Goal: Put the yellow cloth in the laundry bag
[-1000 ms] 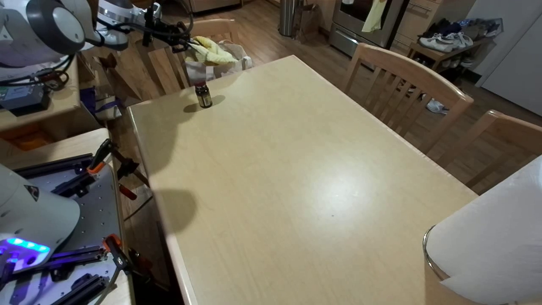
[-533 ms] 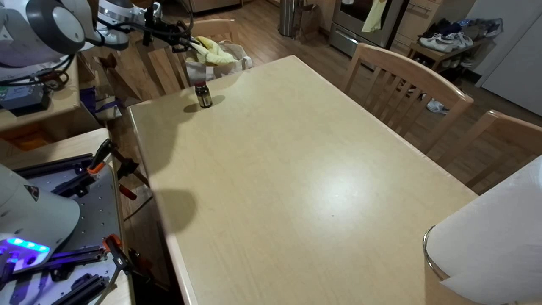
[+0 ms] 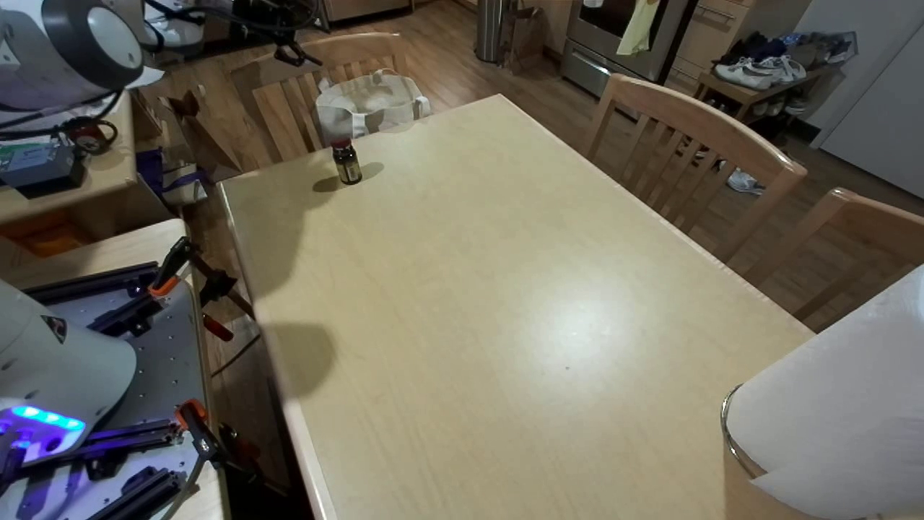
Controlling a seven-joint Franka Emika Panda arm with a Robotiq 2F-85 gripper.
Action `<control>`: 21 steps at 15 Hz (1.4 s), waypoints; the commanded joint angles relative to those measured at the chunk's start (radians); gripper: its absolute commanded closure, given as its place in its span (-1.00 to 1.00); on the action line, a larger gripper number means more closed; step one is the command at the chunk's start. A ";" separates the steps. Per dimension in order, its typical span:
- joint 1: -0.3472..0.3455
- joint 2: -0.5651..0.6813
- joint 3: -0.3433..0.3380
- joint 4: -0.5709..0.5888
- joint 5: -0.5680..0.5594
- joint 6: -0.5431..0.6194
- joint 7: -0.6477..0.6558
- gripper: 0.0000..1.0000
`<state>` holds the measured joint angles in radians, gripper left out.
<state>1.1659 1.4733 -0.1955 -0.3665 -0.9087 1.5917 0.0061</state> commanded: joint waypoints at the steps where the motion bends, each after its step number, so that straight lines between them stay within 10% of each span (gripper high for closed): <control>1: -0.018 -0.082 0.044 -0.009 0.107 0.054 -0.114 -1.00; 15: -0.233 -0.169 0.126 0.009 0.594 -0.157 -0.275 -1.00; 21: -0.224 -0.177 0.107 -0.024 0.578 -0.152 -0.247 -1.00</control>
<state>0.9387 1.3096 -0.0782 -0.3678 -0.3400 1.4304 -0.2420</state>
